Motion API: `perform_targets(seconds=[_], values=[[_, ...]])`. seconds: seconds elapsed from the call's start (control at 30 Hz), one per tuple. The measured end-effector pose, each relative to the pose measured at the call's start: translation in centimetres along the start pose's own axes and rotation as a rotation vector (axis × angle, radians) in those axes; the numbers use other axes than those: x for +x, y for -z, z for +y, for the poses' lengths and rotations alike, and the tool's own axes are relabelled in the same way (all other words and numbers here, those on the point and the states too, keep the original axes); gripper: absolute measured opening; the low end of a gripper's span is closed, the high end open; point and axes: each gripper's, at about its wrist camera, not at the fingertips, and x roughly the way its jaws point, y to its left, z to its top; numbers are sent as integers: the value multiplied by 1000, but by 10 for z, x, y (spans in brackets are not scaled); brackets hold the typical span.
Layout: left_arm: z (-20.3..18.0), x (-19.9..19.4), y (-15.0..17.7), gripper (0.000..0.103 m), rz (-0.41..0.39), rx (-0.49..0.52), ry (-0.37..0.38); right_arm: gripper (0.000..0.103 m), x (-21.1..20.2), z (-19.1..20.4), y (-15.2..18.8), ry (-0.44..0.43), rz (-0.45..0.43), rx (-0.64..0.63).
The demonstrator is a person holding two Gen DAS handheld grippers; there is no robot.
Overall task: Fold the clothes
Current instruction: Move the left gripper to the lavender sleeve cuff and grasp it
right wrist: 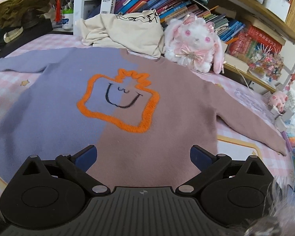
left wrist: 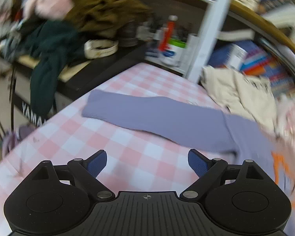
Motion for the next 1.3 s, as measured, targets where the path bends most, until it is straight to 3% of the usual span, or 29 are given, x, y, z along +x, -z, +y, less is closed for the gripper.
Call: perform_targets(seconds=[0.1, 0.4, 0.47, 0.53, 0.63, 0.73, 0.87, 1.07, 1.17, 1.23, 1.3], values=[[17, 17, -10, 91, 5, -96, -25, 102, 2, 4, -4, -7, -3, 8], [44, 54, -46, 88, 2, -126, -134, 102, -5, 0, -6, 19, -62, 32], [51, 63, -52, 84, 4, -136, -162, 102, -5, -3, -7, 25, -67, 46], [55, 70, -58, 72, 4, -133, -182, 102, -5, -5, -7, 34, -67, 54], [58, 76, -64, 58, 8, -148, -170, 102, -6, -8, -8, 48, -79, 58], [58, 78, -66, 52, 21, -238, -75, 102, -6, -11, -9, 56, -84, 67], [48, 83, -62, 52, 54, -321, 76, 102, -2, -10, -13, 55, -79, 64], [20, 93, -59, 52, 120, -275, 183, 102, 0, -5, -17, 45, -87, 38], [15, 96, -60, 50, 127, -251, 178, 102, 1, -6, -17, 48, -84, 46], [17, 97, -61, 24, 129, -250, 155, 102, 1, -8, -16, 53, -81, 57], [21, 98, -61, 13, 136, -258, 132, 102, 1, -10, -15, 59, -78, 68]])
